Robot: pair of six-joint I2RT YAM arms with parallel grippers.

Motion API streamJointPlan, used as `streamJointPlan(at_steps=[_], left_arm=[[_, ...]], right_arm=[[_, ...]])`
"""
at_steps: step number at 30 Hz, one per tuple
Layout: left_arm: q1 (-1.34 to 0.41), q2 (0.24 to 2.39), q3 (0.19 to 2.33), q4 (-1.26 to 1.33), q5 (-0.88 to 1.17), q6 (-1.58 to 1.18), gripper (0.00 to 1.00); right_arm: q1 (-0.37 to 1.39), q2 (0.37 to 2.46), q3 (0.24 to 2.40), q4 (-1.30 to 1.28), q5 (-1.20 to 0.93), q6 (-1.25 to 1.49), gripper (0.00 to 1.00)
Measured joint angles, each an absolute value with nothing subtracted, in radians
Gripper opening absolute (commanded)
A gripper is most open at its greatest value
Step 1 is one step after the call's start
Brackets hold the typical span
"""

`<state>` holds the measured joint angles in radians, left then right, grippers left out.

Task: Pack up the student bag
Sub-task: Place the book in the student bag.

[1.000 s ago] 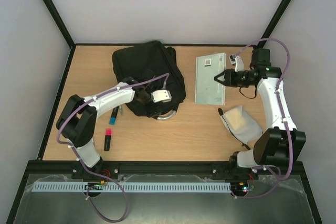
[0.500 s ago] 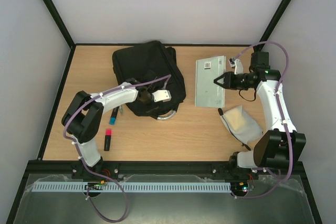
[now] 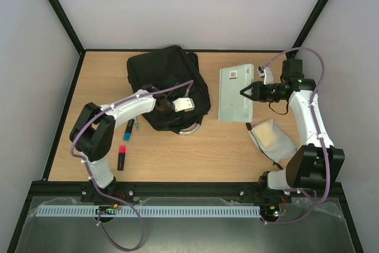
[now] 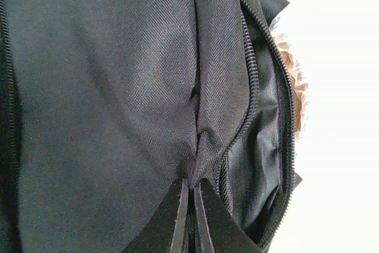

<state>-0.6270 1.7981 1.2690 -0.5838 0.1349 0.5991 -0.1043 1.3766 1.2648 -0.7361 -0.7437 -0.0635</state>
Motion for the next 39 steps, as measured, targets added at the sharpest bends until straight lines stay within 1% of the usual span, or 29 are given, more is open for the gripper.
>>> streamJointPlan(at_steps=[10, 18, 28, 34, 39], left_arm=[[-0.600, 1.713, 1.394, -0.624, 0.140, 0.600, 0.02], [-0.574, 1.707, 1.504, -0.650, 0.137, 0.595, 0.02], [-0.559, 1.712, 1.578, -0.719, 0.134, 0.558, 0.03], [-0.552, 1.715, 1.605, -0.733, 0.142, 0.537, 0.02], [-0.550, 1.721, 1.605, -0.734, 0.153, 0.531, 0.02]], right_arm=[[-0.089, 1.414, 1.221, -0.702, -0.801, 0.041, 0.01], [0.020, 1.460, 1.158, -0.674, -0.849, 0.097, 0.01], [0.084, 1.538, 1.111, -0.589, -0.932, 0.182, 0.01], [0.094, 1.536, 1.109, -0.586, -0.957, 0.212, 0.01], [0.094, 1.476, 1.065, -0.625, -0.953, 0.223, 0.01]])
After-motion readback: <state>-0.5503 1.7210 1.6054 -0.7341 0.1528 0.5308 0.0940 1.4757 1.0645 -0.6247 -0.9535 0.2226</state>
